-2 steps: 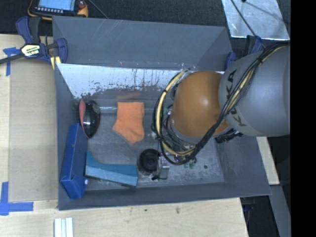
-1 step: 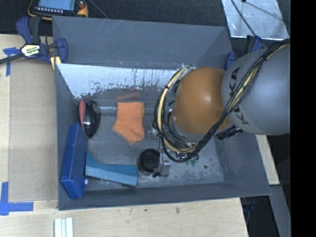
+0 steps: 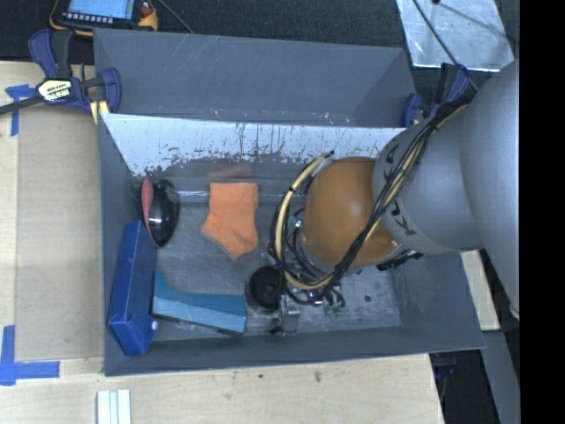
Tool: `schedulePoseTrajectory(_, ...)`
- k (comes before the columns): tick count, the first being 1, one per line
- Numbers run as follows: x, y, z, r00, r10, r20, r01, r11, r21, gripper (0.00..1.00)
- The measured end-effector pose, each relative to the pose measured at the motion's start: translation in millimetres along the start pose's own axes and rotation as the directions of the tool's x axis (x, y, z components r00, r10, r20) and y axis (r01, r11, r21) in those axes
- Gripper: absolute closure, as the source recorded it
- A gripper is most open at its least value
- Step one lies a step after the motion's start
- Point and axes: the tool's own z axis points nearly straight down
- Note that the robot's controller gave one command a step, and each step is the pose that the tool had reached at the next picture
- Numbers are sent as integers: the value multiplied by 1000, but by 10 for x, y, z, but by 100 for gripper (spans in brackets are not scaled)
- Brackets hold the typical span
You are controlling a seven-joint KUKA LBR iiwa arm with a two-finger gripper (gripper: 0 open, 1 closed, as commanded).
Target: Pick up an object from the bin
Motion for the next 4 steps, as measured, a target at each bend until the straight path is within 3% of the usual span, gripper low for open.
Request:
schedulePoseTrajectory(1,-91,30,-10,995,102,1,-102,995,0,100)
schedulePoseTrajectory(3,-75,28,-70,995,102,-4,-102,995,1,100)
schedulePoseTrajectory(4,-68,27,-271,995,102,-8,-102,995,1,100)
